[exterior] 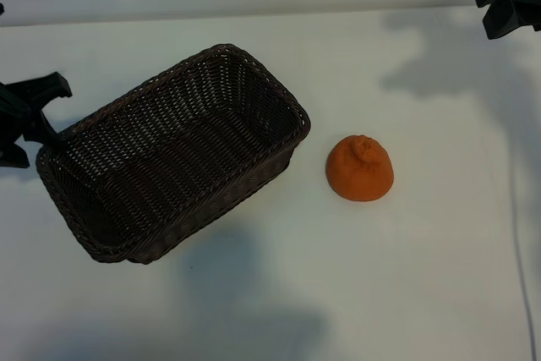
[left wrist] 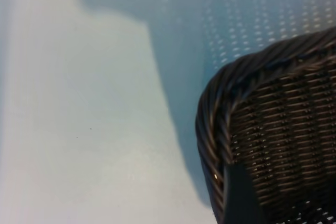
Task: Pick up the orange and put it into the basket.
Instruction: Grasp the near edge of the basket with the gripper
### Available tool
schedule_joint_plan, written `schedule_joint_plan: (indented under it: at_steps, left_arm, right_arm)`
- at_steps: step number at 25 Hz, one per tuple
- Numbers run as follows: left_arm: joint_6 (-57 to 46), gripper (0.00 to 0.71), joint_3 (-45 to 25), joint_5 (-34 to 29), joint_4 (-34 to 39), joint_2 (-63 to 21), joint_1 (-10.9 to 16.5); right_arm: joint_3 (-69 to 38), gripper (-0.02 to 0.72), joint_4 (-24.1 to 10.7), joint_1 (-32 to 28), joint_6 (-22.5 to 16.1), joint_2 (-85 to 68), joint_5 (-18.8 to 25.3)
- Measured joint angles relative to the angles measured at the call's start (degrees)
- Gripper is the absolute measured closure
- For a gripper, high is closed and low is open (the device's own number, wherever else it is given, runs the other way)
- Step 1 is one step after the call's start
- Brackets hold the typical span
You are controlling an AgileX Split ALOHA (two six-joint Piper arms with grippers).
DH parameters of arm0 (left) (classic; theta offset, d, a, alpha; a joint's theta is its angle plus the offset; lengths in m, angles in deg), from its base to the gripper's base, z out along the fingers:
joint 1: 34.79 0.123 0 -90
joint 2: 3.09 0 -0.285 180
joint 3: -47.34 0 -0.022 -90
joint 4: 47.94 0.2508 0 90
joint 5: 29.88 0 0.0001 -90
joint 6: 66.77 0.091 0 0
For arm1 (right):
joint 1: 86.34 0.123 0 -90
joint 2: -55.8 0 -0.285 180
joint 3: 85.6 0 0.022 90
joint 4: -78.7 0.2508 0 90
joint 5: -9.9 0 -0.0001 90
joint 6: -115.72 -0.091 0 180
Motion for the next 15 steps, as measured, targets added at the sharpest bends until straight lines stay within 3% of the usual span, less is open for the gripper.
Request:
schedule_joint_plan:
  at_steps: [15]
  left_arm:
    - [-0.4,0.263,-8.5,11.0,-1.9,2.2,0.0]
  right_arm:
    - [0.0,0.235,0.0,0.0,0.0,0.0,0.0]
